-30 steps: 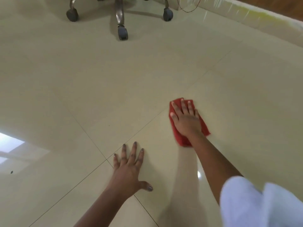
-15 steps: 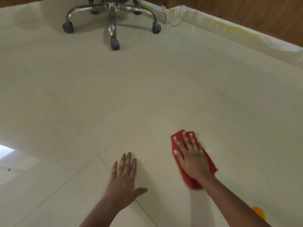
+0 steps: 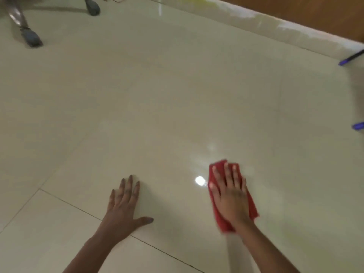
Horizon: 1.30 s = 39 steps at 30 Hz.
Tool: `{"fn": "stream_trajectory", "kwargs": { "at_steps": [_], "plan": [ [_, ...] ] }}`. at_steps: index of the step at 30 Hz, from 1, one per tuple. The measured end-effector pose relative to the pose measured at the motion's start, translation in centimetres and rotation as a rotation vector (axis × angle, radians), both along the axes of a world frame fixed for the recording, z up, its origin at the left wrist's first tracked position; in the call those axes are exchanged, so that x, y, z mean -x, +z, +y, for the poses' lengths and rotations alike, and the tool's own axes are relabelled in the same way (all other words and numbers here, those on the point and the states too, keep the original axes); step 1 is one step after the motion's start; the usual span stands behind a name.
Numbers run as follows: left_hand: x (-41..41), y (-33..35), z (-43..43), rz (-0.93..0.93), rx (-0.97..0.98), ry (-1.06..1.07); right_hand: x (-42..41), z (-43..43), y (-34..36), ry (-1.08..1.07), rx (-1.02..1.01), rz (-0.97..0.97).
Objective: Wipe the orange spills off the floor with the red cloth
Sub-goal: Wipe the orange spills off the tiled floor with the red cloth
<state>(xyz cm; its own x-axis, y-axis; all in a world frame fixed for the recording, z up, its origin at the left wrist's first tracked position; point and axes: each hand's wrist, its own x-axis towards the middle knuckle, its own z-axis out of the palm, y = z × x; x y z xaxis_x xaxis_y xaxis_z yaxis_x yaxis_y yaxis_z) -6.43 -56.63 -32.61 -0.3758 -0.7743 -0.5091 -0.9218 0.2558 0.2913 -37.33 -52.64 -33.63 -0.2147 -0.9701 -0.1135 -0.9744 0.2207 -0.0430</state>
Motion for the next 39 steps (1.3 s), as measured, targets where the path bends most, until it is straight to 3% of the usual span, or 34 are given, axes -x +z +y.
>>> {"fn": "stream_trajectory", "kwargs": {
  "at_steps": [3,5,8,12,17,20,22,24,27,32,35,37,39],
  "plan": [
    [4.0,-0.2,-0.2,0.014,0.055,-0.14,-0.1,-6.6,0.5,-0.154,-0.043,-0.066],
    [6.4,-0.3,-0.3,0.004,0.06,-0.184,-2.7,-6.1,0.1,-0.015,-0.034,-0.102],
    [7.9,-0.2,-0.5,-0.002,0.028,-0.172,-4.0,2.1,-0.9,0.189,0.015,-0.098],
    [8.3,-0.3,-0.9,-0.051,-0.003,-0.174,4.0,6.3,-0.8,-0.041,0.04,-0.051],
    [8.9,0.3,-1.0,-0.11,-0.006,-0.177,7.4,-5.3,0.0,-0.274,-0.036,-0.092],
    [9.7,1.3,-0.8,-0.133,-0.014,-0.145,1.1,-5.9,-0.4,-0.024,-0.041,-0.127],
    [10.0,1.8,-1.0,-0.127,0.011,-0.153,-1.7,-1.2,-0.7,0.151,-0.024,-0.126],
    [10.2,1.8,-1.5,-0.131,0.048,-0.198,-1.0,3.9,-1.2,0.181,0.035,-0.114],
    [10.8,1.2,-2.3,-0.124,0.074,-0.279,4.8,5.7,-0.9,-0.025,0.037,-0.051],
    [11.3,-0.2,-3.4,-0.076,0.042,-0.309,9.4,-5.3,0.0,-0.349,-0.038,-0.078],
    [11.2,-0.1,-3.2,-0.098,0.044,-0.311,3.5,-8.4,-0.3,-0.12,-0.033,-0.108],
    [11.3,0.1,-3.5,-0.092,0.054,-0.277,-0.8,-5.3,-0.6,0.119,-0.01,-0.126],
    [11.5,0.3,-4.5,-0.082,0.084,-0.255,-1.6,-0.5,-1.2,0.213,0.042,-0.121]
  ]
}}
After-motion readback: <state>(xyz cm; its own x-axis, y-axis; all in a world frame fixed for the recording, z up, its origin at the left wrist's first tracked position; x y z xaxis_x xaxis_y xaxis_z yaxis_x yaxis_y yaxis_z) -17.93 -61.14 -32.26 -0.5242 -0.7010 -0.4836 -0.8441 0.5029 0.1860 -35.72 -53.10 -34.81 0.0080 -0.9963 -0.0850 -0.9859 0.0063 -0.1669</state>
